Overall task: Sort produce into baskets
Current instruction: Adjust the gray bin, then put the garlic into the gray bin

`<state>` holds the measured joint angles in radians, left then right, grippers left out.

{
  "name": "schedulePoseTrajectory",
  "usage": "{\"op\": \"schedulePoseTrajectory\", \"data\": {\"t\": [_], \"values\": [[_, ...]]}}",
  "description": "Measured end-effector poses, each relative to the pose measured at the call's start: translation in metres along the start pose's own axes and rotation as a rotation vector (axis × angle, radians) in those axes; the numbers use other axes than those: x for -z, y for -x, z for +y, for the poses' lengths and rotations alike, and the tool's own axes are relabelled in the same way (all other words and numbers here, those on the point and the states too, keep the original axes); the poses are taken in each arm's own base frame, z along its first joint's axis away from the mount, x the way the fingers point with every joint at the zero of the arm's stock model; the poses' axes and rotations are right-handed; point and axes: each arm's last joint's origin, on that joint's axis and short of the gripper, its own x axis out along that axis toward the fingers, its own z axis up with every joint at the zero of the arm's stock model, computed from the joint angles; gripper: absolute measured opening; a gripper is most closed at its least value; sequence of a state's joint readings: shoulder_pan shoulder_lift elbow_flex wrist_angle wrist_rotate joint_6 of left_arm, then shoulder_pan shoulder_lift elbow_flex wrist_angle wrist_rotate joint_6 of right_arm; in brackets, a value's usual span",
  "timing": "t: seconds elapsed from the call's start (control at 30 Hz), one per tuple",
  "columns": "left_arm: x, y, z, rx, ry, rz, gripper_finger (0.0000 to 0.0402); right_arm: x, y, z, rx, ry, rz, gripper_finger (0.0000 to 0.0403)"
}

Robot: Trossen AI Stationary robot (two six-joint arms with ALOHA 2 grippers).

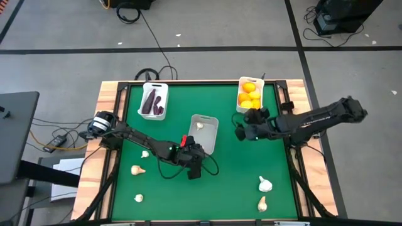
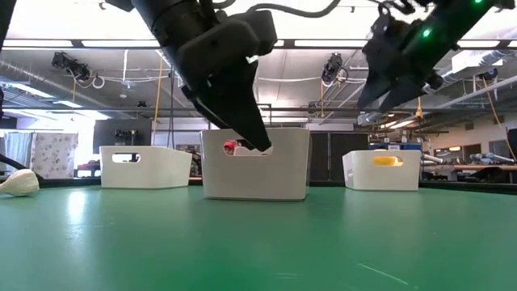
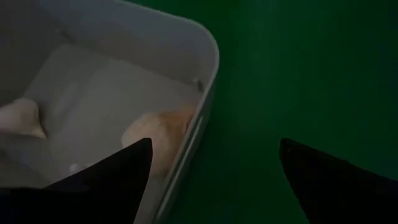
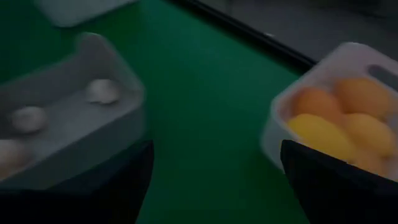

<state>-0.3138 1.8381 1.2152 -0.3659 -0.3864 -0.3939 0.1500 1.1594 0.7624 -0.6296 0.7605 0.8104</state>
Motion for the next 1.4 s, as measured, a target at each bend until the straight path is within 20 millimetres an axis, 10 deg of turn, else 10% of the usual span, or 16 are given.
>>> {"op": "schedulePoseTrajectory", "data": {"t": [0.43,0.77,1.1,1.4], "values": [[-0.023,0.004,-0.013,0.26,0.081,-0.182,0.0357,0.012,0.026,0.026,-0.198,0.018,-0.052,0.036],[-0.019,0.051,-0.009,-0.102,-0.062,0.117,0.0341,0.024,0.04,0.033,-0.264,0.057,-0.048,0.036],[0.048,0.111,0.004,-0.295,0.124,0.343,0.0292,0.039,0.039,0.049,-0.252,0.077,-0.075,0.036],[0.12,0.114,0.05,-0.334,0.394,0.442,0.0282,0.051,0.024,0.064,-0.241,0.116,-0.035,0.036]]}}
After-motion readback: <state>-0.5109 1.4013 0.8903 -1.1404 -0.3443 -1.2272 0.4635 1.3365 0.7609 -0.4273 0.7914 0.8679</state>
